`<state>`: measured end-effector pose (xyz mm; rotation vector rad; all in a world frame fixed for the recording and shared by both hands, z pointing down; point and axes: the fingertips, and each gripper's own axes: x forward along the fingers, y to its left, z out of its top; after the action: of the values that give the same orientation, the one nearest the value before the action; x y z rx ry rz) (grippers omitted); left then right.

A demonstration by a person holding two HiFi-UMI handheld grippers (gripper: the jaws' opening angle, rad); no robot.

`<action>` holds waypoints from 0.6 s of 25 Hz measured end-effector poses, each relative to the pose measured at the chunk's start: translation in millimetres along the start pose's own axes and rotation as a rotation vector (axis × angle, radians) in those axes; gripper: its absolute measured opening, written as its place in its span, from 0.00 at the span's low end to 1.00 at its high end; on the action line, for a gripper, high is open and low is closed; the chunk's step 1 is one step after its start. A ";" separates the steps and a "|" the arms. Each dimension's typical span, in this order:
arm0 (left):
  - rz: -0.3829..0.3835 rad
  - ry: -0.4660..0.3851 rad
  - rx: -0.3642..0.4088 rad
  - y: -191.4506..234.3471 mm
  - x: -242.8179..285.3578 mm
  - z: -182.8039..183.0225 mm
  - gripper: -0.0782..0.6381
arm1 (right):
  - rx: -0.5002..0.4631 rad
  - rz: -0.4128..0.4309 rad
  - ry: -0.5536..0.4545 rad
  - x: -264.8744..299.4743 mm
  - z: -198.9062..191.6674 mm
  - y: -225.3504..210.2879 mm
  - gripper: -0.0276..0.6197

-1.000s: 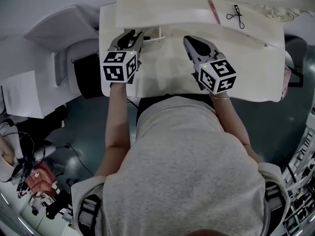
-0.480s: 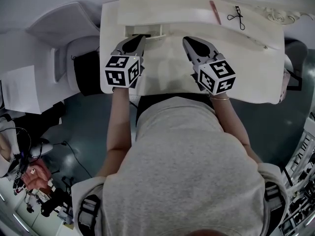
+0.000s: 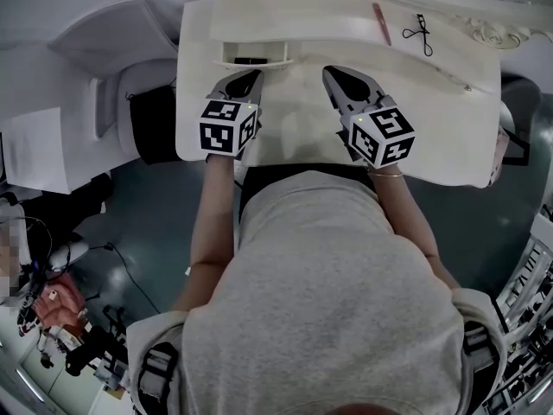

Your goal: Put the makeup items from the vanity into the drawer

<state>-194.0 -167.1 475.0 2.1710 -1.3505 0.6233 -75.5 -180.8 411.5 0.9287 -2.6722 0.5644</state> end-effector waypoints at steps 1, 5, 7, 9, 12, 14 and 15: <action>-0.002 0.001 -0.006 -0.8 0.2 -0.9 0.12 | 0.000 -0.001 0.001 -0.4 -0.1 -0.1 0.05; 0.003 0.011 -0.020 -1.5 2.6 -5.3 0.12 | 0.000 -0.003 0.004 -1.0 -0.6 -1.6 0.05; 0.012 0.014 -0.023 -0.1 4.5 -6.4 0.12 | 0.000 -0.004 0.004 -0.8 -0.6 -2.8 0.05; 0.020 0.016 -0.027 1.5 6.3 -7.0 0.12 | -0.001 -0.005 0.005 -0.9 -0.5 -3.8 0.05; 0.025 0.025 -0.029 2.6 9.2 -8.0 0.12 | -0.002 -0.008 0.006 -1.5 -0.1 -5.1 0.05; 0.030 0.028 -0.028 3.9 11.0 -8.3 0.12 | -0.002 -0.011 0.004 -1.8 -0.1 -6.3 0.05; 0.033 0.029 -0.028 4.5 11.8 -8.2 0.12 | -0.002 -0.012 0.004 -2.0 -0.2 -6.9 0.05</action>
<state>-194.3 -171.7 489.3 2.1140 -1.3741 0.6420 -69.6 -184.6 412.9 0.9422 -2.6612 0.5604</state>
